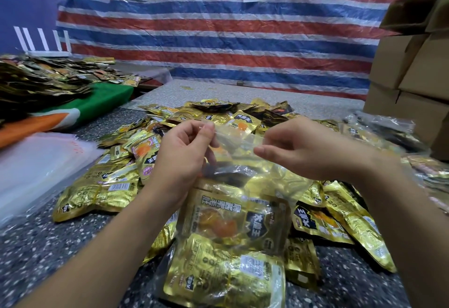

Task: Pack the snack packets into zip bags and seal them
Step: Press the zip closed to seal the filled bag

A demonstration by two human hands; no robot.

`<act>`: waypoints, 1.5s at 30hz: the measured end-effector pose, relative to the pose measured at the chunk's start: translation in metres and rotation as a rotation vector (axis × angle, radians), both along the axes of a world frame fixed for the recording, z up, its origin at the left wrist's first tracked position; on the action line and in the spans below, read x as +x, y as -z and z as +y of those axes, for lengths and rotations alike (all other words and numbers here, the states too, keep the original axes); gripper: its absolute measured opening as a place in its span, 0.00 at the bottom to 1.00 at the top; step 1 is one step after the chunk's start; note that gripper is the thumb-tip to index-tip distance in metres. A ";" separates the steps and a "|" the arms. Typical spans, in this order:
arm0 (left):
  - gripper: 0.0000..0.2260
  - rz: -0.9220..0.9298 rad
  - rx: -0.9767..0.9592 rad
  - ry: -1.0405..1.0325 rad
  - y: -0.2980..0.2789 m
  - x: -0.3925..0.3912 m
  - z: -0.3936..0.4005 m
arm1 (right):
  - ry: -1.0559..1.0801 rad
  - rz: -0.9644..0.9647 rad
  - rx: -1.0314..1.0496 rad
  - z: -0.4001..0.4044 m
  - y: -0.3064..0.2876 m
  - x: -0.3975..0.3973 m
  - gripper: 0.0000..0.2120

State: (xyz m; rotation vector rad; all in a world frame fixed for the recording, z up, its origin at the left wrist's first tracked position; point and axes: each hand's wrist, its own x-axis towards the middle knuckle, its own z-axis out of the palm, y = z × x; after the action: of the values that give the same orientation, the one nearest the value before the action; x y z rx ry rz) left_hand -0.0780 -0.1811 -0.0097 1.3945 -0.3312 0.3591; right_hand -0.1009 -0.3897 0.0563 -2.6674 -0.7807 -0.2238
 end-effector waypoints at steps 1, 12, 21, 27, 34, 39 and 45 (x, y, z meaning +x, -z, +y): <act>0.11 0.005 -0.012 0.007 -0.001 -0.001 0.000 | -0.009 -0.005 0.002 0.002 0.001 0.000 0.18; 0.08 -0.137 0.190 -0.101 0.004 -0.002 0.000 | -0.026 0.077 0.046 0.001 -0.001 -0.005 0.14; 0.08 -0.299 0.248 0.054 -0.025 -0.021 -0.016 | -0.130 0.371 0.082 0.005 -0.015 -0.021 0.19; 0.13 -0.372 0.241 0.177 -0.074 -0.037 -0.034 | -0.214 0.399 0.206 -0.017 -0.041 -0.034 0.11; 0.18 -0.161 0.238 -0.059 -0.039 -0.015 -0.029 | 0.355 0.166 0.944 -0.089 -0.040 -0.010 0.10; 0.03 -0.159 0.288 -0.194 -0.002 0.001 -0.022 | 0.544 0.209 1.640 -0.159 -0.005 0.026 0.10; 0.06 -0.068 0.295 -0.142 0.016 0.000 -0.020 | 0.785 0.428 1.852 -0.190 0.075 0.038 0.12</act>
State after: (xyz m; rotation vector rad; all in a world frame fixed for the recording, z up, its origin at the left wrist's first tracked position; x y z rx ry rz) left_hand -0.0780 -0.2015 -0.0260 1.7034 -0.3516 0.4901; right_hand -0.0628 -0.5796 -0.0191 -0.9617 0.5446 -0.3025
